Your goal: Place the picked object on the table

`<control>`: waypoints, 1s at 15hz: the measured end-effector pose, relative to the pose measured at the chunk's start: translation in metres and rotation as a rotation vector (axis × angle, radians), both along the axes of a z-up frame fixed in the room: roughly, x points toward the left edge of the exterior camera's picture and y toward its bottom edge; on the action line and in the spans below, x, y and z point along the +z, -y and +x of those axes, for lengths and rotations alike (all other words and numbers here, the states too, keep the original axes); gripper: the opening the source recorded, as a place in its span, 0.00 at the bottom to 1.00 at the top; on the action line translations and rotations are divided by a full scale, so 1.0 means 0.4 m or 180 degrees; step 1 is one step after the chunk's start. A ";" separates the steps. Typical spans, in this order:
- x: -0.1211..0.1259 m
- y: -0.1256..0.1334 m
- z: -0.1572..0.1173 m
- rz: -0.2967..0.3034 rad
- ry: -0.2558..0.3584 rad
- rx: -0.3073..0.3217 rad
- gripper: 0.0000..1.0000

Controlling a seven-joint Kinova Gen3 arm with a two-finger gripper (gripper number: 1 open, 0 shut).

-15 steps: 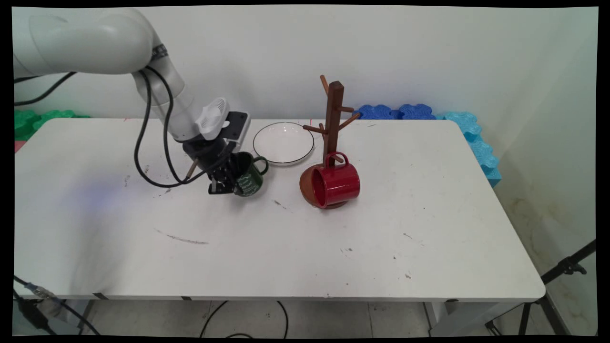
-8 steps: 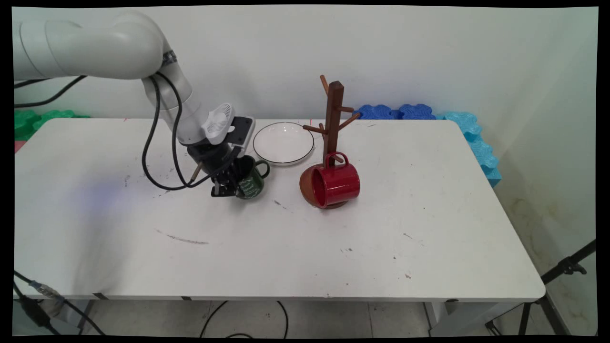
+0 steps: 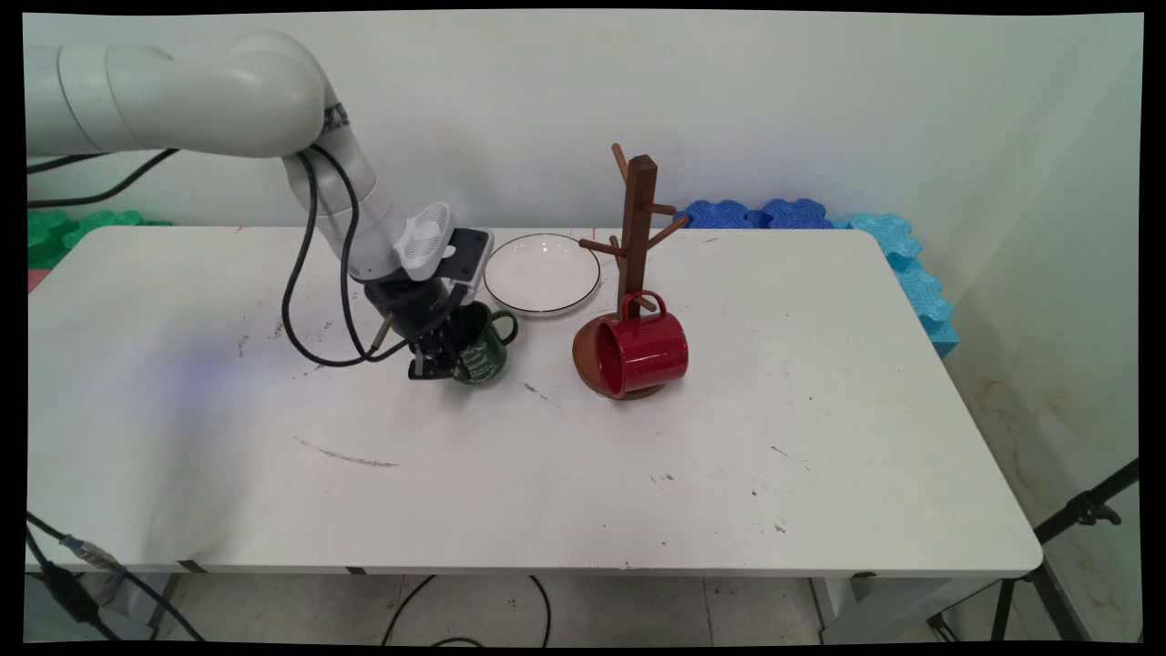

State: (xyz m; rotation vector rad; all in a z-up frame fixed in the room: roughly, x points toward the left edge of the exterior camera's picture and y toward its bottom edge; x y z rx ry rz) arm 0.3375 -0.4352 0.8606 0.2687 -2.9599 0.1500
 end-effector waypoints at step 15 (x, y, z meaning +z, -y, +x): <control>-0.030 0.008 -0.001 0.0054 -0.0048 0.0057 0.00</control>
